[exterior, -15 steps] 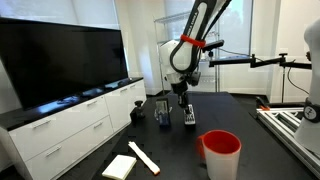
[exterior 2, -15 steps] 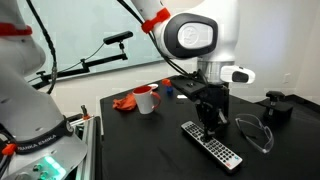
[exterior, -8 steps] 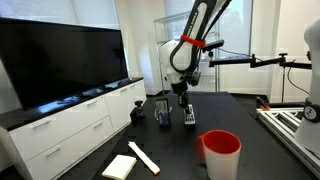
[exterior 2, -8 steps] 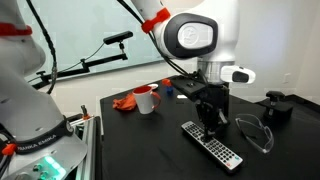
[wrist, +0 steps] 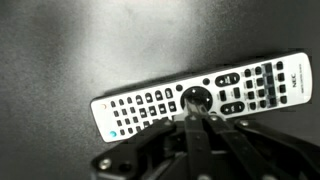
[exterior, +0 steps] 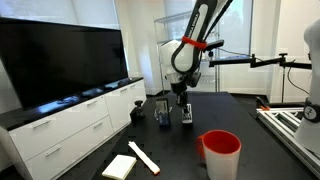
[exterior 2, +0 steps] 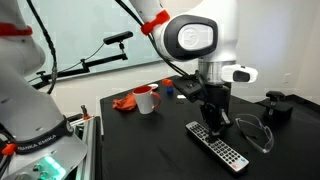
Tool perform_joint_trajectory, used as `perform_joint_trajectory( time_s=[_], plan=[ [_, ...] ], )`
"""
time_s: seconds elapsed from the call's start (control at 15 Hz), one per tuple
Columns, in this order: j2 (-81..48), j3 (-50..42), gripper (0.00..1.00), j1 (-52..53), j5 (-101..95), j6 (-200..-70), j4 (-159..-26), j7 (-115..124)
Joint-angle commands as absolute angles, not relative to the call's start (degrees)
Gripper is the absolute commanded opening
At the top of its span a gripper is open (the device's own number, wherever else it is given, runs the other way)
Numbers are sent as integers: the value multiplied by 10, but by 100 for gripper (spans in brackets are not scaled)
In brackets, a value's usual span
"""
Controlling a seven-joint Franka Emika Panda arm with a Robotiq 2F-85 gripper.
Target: Press a button on the grey remote control.
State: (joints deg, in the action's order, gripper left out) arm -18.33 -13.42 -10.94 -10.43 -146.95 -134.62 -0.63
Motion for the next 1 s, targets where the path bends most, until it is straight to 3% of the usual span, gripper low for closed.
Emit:
perform_joint_trajectory(
  time_s=[0.0, 0.93],
  plan=[
    [-180, -154, 0, -92, -133, -1494, -1354, 44],
    [-197, -161, 0, -86, -129, -1507, -1347, 98]
  ],
)
